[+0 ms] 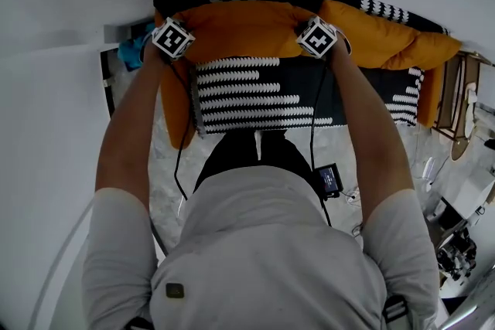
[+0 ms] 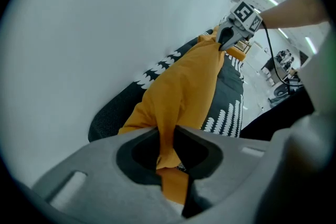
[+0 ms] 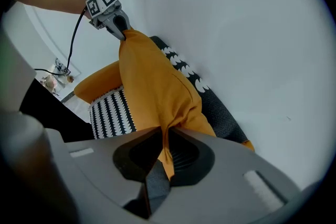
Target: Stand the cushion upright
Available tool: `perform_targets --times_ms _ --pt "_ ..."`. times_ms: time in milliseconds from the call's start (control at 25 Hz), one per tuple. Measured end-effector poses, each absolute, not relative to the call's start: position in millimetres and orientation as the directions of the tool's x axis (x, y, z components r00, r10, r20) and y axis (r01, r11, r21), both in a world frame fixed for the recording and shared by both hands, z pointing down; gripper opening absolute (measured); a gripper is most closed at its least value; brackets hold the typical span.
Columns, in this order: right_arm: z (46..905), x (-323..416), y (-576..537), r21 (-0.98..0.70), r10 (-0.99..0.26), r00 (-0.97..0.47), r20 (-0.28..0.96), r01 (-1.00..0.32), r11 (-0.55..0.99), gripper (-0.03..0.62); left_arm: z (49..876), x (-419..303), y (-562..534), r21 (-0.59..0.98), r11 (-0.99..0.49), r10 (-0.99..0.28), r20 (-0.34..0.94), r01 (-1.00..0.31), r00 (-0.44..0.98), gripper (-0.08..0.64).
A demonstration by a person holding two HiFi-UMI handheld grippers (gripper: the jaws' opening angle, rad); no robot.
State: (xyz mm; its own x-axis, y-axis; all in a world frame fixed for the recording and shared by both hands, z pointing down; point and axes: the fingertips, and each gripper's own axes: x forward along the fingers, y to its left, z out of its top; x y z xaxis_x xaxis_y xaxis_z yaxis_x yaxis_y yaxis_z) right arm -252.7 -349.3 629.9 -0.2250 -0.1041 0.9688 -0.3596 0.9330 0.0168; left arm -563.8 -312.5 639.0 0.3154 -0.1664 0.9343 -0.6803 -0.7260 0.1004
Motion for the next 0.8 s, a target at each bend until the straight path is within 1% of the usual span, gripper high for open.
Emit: perform_targets --times_ms 120,240,400,520,600,800 --pt "639.4 -254.9 -350.0 0.032 -0.119 -0.215 0.969 -0.368 0.929 0.046 651.9 -568.1 -312.4 0.108 -0.720 -0.153 0.939 -0.686 0.309 0.074" --pt "641.8 -251.7 -358.5 0.048 -0.151 -0.223 0.963 -0.408 0.912 0.054 656.0 -568.6 -320.3 0.109 -0.710 -0.168 0.933 -0.696 0.317 0.084" --pt "640.2 -248.1 -371.3 0.075 -0.188 -0.212 0.959 -0.448 0.891 0.106 654.4 -575.7 -330.2 0.103 -0.688 -0.195 0.928 -0.719 0.319 0.152" --pt "638.0 -244.3 -375.8 0.081 -0.195 -0.201 0.960 -0.467 0.880 0.167 652.2 -580.0 -332.1 0.095 -0.685 -0.208 0.925 -0.722 0.319 0.184" --pt "638.1 -241.8 -377.7 0.077 -0.193 -0.197 0.961 -0.480 0.874 0.201 648.5 -583.4 -333.2 0.094 -0.680 -0.213 0.923 -0.727 0.319 0.196" --pt "632.9 -235.6 -380.1 0.068 -0.185 -0.198 0.963 -0.485 0.872 0.259 639.0 -595.5 -333.7 0.087 -0.669 -0.226 0.922 -0.738 0.314 0.212"
